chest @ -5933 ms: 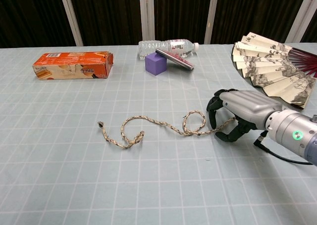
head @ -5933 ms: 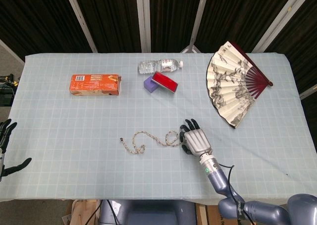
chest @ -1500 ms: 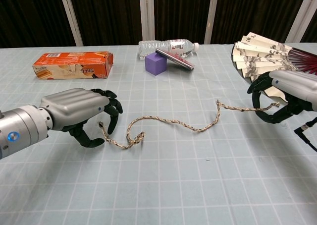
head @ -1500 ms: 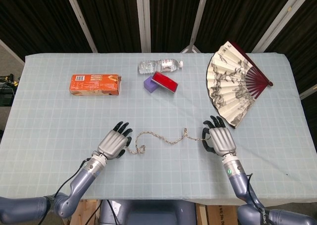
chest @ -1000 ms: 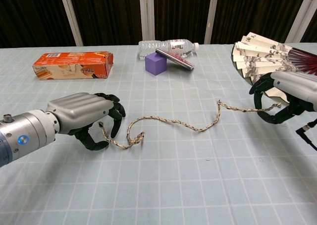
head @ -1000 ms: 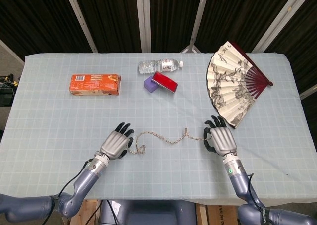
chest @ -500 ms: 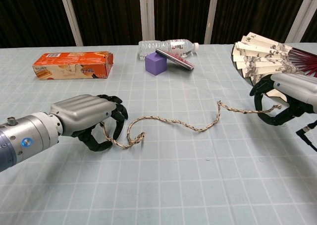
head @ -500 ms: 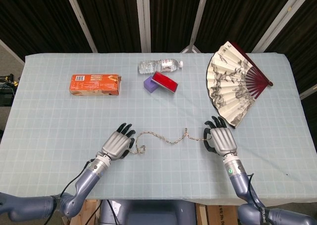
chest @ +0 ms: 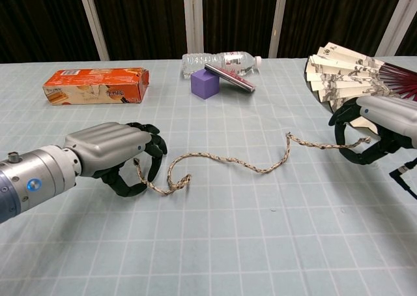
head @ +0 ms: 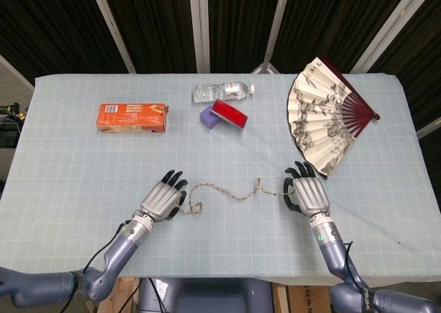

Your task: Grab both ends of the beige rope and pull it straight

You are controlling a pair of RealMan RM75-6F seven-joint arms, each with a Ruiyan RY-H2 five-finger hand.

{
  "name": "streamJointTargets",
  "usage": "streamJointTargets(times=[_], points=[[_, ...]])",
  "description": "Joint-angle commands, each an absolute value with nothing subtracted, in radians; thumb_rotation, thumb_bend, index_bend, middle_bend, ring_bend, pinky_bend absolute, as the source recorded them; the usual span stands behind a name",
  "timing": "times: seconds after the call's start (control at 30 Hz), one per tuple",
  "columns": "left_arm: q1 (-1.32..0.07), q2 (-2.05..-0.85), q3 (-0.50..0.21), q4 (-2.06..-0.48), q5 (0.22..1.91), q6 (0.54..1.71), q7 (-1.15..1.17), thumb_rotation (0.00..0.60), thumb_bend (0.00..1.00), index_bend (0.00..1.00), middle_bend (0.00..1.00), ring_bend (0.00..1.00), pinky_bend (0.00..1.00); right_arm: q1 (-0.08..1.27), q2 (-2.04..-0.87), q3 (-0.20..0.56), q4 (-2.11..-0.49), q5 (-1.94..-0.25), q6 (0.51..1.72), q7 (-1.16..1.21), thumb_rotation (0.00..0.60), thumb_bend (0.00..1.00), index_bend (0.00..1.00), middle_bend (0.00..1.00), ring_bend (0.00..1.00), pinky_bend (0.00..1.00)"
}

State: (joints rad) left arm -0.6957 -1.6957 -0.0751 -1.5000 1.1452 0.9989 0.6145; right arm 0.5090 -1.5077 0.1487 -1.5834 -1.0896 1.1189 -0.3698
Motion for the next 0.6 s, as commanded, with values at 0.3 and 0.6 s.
streamJointTargets(times=[0.3,0.6], points=[[-0.691,-1.687,-0.072,-1.507,1.156,1.018,0.612,0.6,0.62,0.57,0.2,0.03,0.04,0.507,-1.505,0.146,-1.585,-1.09,1.12,-0.372,0.6,0.52,0.64,0.24,0.05,0.04],[-0.681,-1.637,-0.069,-1.533,1.174,1.039,0.602,0.6,0.63,0.58,0.2,0.03,0.04,0.505,-1.493,0.146,-1.596,-1.095,1.126,-0.377,0.6,0.52,0.64,0.24,0.05,0.04]])
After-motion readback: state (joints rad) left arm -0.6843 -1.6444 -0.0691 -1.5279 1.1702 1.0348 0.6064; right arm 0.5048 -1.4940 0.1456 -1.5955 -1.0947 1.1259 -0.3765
